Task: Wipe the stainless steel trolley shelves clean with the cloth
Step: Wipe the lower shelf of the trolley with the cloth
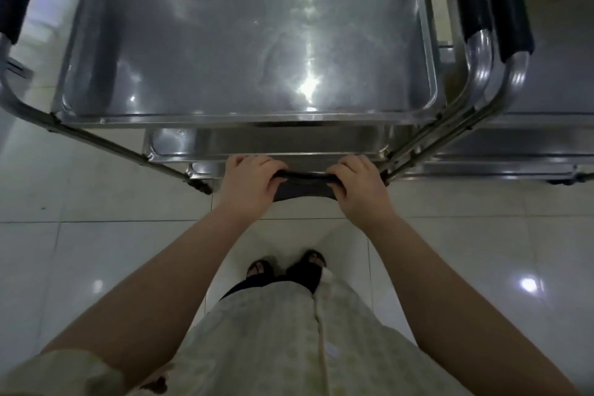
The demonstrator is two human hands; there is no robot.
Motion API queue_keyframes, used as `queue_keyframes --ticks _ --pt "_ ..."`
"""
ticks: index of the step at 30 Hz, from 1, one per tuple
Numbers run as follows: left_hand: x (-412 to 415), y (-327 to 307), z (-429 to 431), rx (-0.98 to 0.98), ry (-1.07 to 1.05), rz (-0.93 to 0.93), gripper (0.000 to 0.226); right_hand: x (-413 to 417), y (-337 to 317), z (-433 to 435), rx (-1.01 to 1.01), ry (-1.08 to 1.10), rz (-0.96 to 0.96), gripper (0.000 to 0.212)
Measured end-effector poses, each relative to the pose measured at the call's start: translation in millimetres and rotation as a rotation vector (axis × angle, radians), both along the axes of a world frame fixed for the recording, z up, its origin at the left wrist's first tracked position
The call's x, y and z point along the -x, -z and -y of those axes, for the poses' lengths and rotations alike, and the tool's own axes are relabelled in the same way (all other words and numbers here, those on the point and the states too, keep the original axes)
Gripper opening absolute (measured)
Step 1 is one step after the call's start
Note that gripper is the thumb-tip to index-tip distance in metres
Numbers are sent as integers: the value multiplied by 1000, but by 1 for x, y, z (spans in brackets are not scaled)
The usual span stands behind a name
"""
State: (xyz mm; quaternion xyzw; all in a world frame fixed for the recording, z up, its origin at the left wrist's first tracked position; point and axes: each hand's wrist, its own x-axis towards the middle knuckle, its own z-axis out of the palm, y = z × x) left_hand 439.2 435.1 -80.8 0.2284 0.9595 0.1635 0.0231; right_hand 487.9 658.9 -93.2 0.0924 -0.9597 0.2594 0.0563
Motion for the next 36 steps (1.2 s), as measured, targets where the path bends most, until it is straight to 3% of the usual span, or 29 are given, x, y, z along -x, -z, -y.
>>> queue_keyframes --ticks 5,15,21,27,32,36 --pt "3 23 1 -21 7 84 16 -8 29 9 35 113 95 15" --pt "26 119 0 -84 33 203 23 1 120 21 156 309 218 22" --pt "59 214 -33 -381 -88 387 21 38 184 -18 285 341 227 21" --pt "162 298 -89 -477 -149 333 20 152 266 -65 262 448 118 17" --pt "216 360 -101 -279 -27 135 21 208 341 -69 121 524 72 15" --pt "224 374 -98 -180 69 -76 31 217 357 -72 -71 476 -46 17"
